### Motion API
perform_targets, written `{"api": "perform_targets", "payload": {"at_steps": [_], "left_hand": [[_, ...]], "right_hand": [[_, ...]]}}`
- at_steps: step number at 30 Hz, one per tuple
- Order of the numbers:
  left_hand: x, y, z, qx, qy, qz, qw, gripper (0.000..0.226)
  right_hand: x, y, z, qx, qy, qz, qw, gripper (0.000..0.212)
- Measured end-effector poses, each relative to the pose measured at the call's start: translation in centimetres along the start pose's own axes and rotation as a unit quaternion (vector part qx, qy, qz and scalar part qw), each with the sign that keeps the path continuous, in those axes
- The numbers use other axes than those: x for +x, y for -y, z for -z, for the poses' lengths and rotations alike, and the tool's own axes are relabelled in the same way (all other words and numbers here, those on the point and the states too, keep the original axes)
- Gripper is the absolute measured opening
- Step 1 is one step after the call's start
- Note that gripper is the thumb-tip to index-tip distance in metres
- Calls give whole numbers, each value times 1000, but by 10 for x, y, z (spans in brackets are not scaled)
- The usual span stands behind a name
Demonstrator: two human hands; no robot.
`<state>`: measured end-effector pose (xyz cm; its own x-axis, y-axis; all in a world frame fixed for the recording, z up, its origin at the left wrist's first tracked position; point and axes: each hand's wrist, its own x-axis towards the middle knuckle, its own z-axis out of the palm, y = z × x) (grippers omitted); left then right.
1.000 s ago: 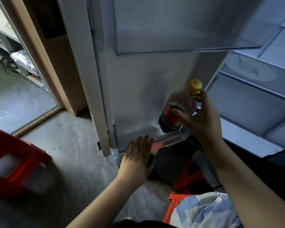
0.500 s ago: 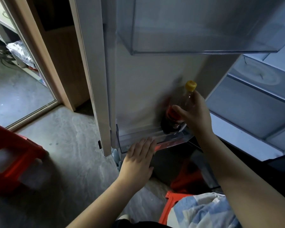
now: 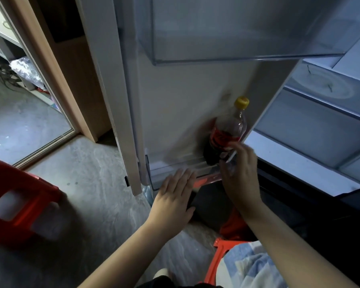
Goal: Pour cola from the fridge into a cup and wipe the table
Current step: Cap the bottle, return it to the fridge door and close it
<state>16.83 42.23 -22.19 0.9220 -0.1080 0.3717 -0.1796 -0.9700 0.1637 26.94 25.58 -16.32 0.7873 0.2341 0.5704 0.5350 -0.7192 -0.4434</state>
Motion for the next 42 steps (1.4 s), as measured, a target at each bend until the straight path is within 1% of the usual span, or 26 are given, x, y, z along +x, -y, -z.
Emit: {"api": "perform_targets", "payload": {"at_steps": [1, 3, 5, 7, 9, 11, 13, 15, 18, 19, 22, 26, 28, 31, 33, 35, 36, 39, 42], "left_hand": [[-1, 3, 3, -5, -16, 3, 1000, 78], [-3, 9, 9, -20, -41, 8, 999, 68], [-9, 15, 12, -27, -49, 13, 998, 66], [-18, 19, 9, -24, -32, 28, 999, 67], [-24, 17, 5, -13, -12, 42, 999, 63], [-26, 12, 3, -11, -6, 54, 998, 63], [-26, 4, 4, -8, -17, 59, 998, 65], [-29, -7, 8, -7, -10, 59, 998, 76], [-34, -27, 16, 3, 32, 59, 998, 87], [-37, -35, 17, 13, 45, 63, 997, 87], [-42, -64, 22, 36, 81, 78, 993, 78], [-45, -103, 23, 35, 107, 55, 992, 81], [-46, -120, 24, 40, 115, 53, 991, 83], [-48, -144, 24, 24, 113, 54, 992, 85], [-49, -157, 23, 25, 111, 47, 992, 86], [-48, -167, 20, 34, 103, 38, 993, 84], [-48, -171, 18, 39, 102, 38, 993, 82], [-45, -179, 16, 53, 134, 51, 988, 76], [-43, -185, 19, 55, 144, 63, 986, 75]], "right_hand": [[-10, -1, -2, -17, 33, 43, 998, 43], [-24, -6, -6, -51, 102, 106, 988, 43], [-35, -10, -8, -61, 149, 120, 980, 45], [-45, -17, -10, -63, 177, 122, 975, 48], [-54, -23, -10, -93, 207, 135, 964, 58], [-57, -26, -8, -101, 227, 126, 960, 69], [-58, -26, -4, -93, 241, 98, 961, 69], [-58, -27, 4, -93, 259, 86, 958, 68], [-60, -30, 21, -129, 300, 79, 942, 71], [-61, -31, 28, -143, 311, 81, 936, 72], [-58, -36, 48, -162, 342, 75, 923, 72], [-52, -33, 85, -119, 390, 55, 911, 68], [-52, -25, 110, -82, 378, 56, 920, 67], [-53, -6, 147, -35, 344, 91, 934, 67], [-53, 7, 167, -17, 322, 131, 937, 67], [-53, 21, 183, -11, 294, 193, 936, 68], [-54, 28, 188, -17, 277, 231, 932, 69], [-55, 47, 199, -41, 214, 350, 911, 72], [-55, 60, 200, -75, 179, 425, 884, 75]]}}
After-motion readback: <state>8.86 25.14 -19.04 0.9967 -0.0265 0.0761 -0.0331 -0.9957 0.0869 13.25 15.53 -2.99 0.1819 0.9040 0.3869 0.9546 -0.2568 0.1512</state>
